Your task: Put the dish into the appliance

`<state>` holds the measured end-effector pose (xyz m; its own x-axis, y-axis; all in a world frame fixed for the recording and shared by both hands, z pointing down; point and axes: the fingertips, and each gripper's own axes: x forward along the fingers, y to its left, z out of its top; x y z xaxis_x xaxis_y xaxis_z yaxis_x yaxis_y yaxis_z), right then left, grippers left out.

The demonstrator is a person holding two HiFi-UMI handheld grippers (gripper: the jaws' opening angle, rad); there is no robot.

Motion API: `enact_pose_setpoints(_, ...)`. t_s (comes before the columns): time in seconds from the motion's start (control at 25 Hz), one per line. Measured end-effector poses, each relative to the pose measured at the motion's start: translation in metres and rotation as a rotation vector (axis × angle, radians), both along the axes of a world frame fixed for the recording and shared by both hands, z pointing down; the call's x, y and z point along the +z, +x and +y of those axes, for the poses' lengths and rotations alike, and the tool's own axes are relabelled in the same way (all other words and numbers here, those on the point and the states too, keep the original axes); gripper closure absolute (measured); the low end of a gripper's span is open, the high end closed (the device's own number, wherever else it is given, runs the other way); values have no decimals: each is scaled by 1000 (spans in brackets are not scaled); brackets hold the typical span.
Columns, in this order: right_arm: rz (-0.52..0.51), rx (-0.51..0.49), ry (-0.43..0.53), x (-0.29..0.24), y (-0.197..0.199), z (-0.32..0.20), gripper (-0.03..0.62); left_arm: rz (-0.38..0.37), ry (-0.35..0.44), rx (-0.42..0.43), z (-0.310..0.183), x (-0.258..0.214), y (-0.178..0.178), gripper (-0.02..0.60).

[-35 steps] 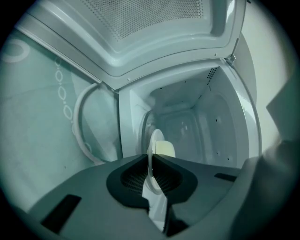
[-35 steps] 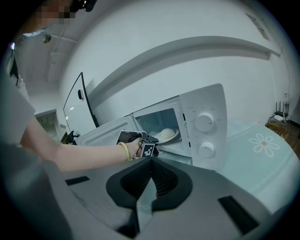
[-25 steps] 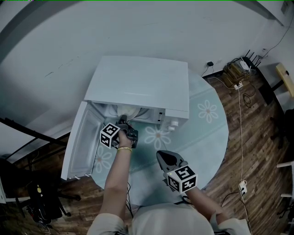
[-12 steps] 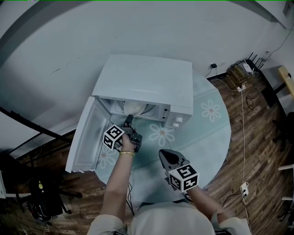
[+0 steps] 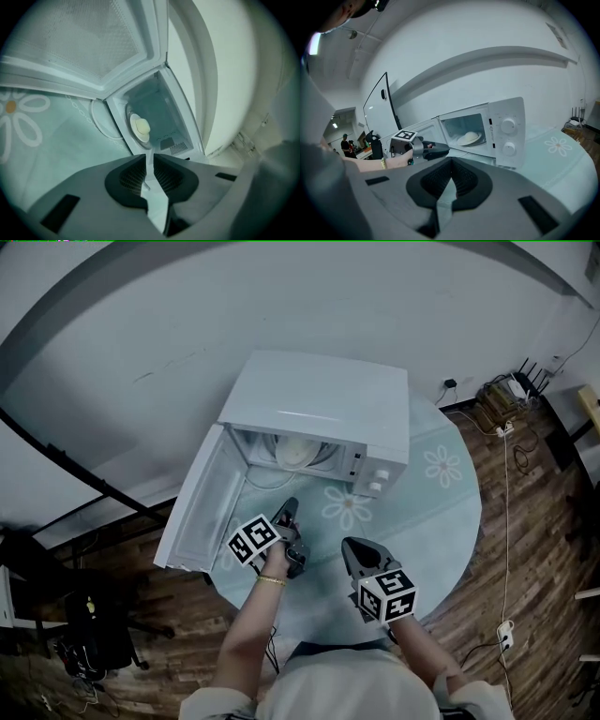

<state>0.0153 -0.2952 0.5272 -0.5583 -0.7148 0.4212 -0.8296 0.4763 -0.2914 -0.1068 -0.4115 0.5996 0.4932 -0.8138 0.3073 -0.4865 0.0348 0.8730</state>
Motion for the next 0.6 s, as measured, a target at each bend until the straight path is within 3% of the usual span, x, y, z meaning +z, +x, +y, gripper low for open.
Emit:
enact_pose_setpoints(0.2,4,9,2,-1,-3,19,588,-98,41,53,44,-11,2,568)
enact_pose_setpoints(0.6,10,77,-12,-1,7,58,588,-253,105,201,132,-40,12,569)
